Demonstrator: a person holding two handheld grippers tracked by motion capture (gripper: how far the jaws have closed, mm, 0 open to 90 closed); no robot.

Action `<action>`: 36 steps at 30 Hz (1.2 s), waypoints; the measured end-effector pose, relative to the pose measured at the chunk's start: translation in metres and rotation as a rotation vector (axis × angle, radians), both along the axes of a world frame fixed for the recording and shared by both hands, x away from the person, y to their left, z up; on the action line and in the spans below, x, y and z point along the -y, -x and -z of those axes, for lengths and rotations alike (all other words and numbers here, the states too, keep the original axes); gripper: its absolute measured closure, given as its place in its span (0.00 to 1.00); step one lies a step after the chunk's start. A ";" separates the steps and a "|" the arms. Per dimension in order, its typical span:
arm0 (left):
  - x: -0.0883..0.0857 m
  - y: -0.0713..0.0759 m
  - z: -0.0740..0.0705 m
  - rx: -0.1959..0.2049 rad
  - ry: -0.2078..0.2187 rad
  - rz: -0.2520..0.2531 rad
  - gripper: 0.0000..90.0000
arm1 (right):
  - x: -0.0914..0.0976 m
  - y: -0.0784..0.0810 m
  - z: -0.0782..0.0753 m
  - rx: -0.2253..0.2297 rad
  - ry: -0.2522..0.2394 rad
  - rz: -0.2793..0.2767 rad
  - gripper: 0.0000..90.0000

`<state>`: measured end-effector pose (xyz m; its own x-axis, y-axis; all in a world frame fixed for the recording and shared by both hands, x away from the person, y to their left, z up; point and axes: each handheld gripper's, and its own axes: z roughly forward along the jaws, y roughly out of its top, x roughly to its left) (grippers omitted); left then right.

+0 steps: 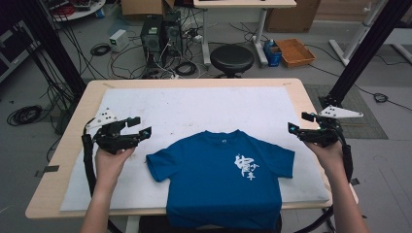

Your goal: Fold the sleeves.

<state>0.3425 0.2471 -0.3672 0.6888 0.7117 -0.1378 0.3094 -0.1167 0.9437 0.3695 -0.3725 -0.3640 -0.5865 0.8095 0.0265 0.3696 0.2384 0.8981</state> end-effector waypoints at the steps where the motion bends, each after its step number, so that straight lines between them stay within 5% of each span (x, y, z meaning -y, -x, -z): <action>1: 0.000 0.000 0.000 0.001 -0.007 -0.001 0.36 | 0.000 0.000 0.000 0.001 -0.001 0.002 0.25; 13: -0.004 0.003 0.006 0.013 -0.056 -0.001 0.37 | 0.003 -0.004 0.002 -0.007 -0.005 0.014 0.25; 24: -0.009 0.012 0.021 -0.001 -0.037 0.039 0.43 | 0.002 -0.004 0.001 -0.003 -0.001 0.016 0.25; 28: -0.009 0.016 0.031 -0.034 -0.044 0.049 0.48 | 0.002 -0.005 0.002 -0.007 -0.001 0.021 0.26; 36: -0.005 0.015 0.055 -0.183 -0.109 0.024 0.58 | 0.002 -0.006 0.003 -0.010 0.003 0.025 0.25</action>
<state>0.3279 0.2526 -0.4219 0.6766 0.7126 -0.1854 0.4703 -0.2244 0.8535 0.3755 -0.3748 -0.3671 -0.5659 0.8239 0.0295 0.3845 0.2320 0.8935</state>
